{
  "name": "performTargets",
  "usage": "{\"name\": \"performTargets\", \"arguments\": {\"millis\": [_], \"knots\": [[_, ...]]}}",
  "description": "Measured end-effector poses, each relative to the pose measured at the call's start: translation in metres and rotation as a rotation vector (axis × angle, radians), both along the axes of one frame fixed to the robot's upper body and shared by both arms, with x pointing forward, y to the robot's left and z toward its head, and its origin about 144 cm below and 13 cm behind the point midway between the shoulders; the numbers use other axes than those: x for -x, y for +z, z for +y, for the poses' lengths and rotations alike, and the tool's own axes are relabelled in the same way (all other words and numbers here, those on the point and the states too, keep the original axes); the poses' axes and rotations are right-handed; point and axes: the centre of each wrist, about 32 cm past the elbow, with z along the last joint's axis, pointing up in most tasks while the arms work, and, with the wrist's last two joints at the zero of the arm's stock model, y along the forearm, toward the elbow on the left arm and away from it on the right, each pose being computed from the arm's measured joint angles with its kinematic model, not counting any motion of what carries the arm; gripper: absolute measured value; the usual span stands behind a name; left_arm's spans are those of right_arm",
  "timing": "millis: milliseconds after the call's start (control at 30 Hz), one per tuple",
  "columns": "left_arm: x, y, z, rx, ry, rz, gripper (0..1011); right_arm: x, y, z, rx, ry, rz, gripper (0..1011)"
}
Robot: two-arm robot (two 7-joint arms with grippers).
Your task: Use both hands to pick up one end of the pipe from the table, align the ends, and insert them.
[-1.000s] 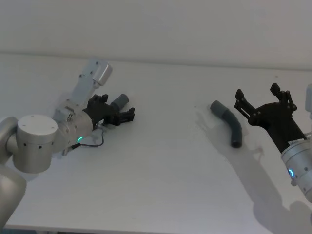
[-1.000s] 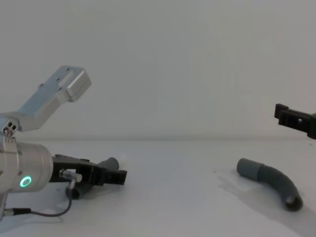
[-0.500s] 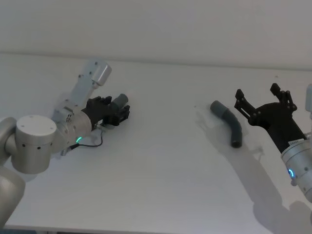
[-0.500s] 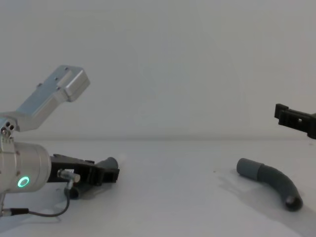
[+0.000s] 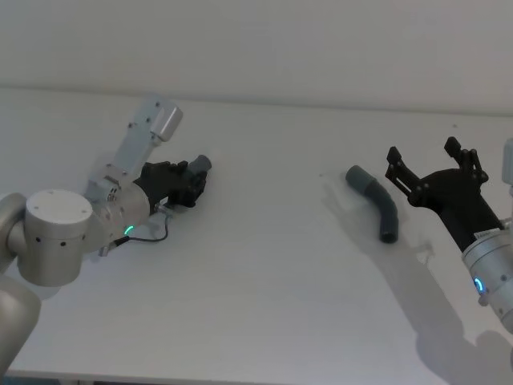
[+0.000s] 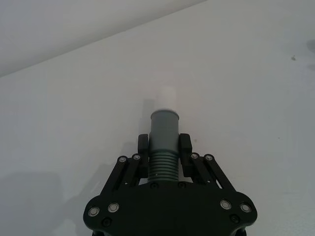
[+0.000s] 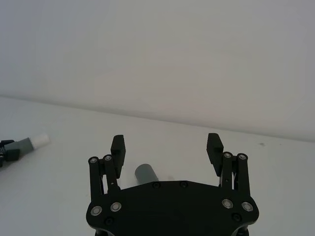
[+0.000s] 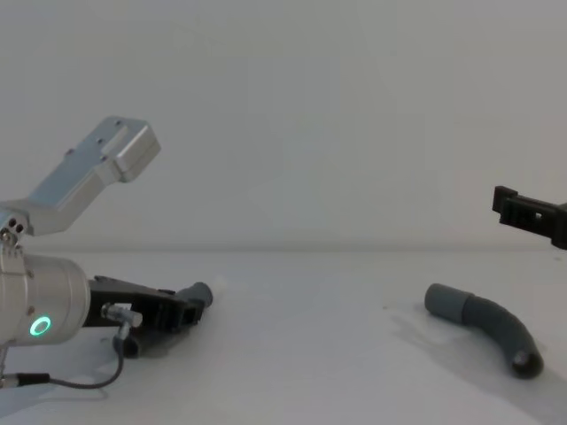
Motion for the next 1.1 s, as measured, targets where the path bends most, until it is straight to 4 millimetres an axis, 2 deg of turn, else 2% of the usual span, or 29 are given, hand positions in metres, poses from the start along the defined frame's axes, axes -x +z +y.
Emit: {"name": "performTargets", "arguments": {"millis": [733,1100], "knots": [[0.0,0.0,0.0,-0.001,0.001,0.0,354,-0.002,0.002,-0.002,0.027,0.023,0.009,1004],[0.0,0.0,0.0,-0.001,0.001,0.0,355,-0.016,0.013,-0.004,0.131,0.092,0.1,1004]]}}
